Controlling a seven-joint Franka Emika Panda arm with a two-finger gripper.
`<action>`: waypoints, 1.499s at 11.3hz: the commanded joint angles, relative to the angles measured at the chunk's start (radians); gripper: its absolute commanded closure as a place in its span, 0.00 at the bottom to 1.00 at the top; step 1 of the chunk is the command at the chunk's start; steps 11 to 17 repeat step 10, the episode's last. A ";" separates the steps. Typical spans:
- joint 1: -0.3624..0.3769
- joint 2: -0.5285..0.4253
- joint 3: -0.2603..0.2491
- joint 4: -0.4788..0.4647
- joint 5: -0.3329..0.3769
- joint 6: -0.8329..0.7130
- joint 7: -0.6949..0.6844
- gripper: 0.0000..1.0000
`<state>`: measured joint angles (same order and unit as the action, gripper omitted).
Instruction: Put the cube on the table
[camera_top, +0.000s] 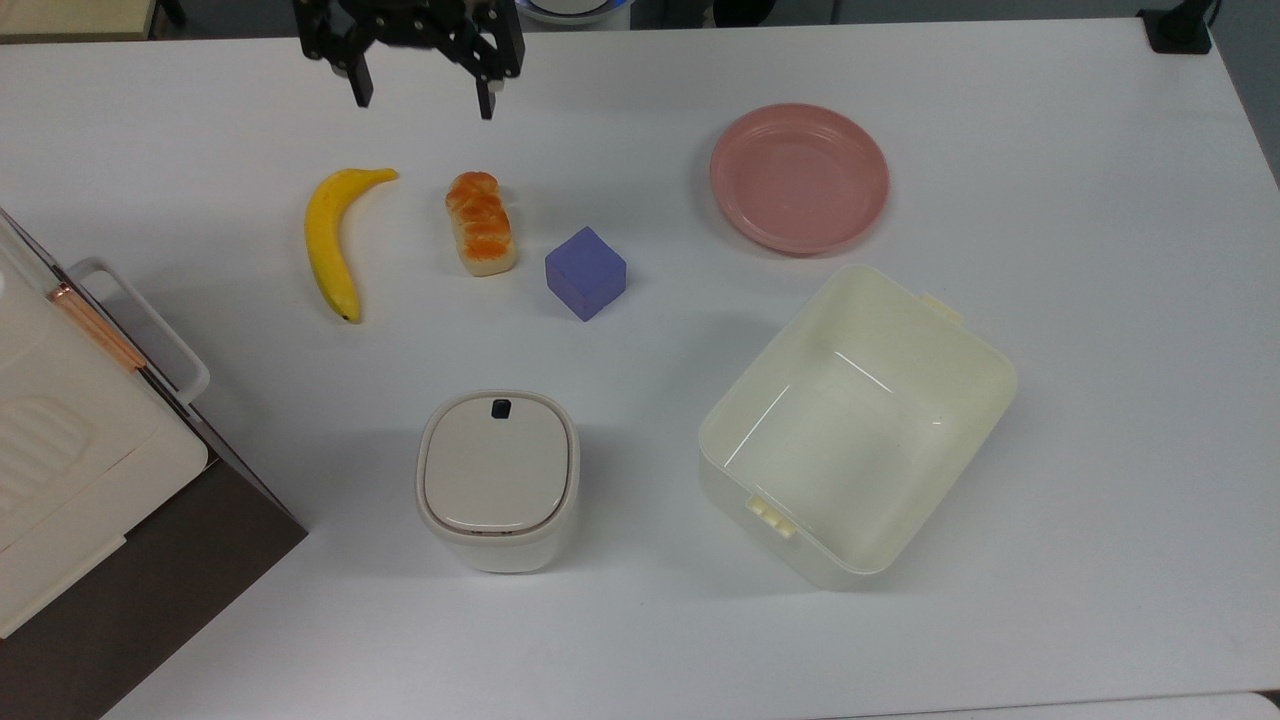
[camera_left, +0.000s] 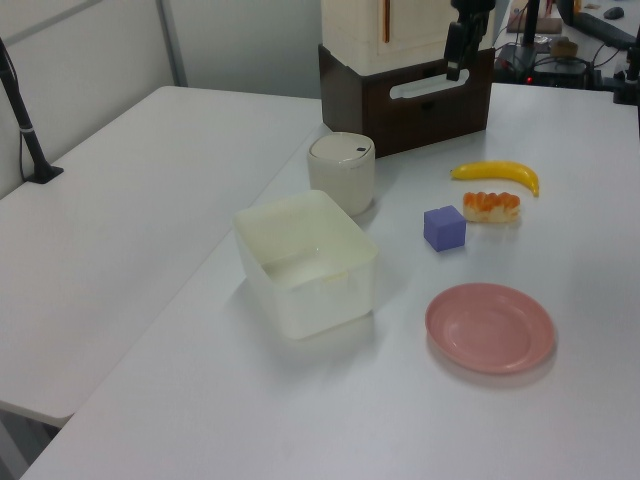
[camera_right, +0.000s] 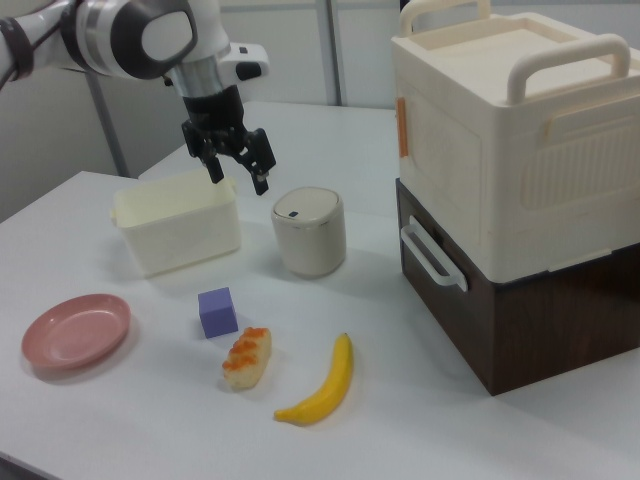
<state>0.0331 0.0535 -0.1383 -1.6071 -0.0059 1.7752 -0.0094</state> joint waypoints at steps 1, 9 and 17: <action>-0.035 -0.035 0.062 -0.010 0.011 -0.063 0.022 0.00; -0.018 -0.030 0.094 -0.023 -0.064 -0.097 0.019 0.00; -0.018 -0.030 0.094 -0.023 -0.066 -0.098 0.019 0.00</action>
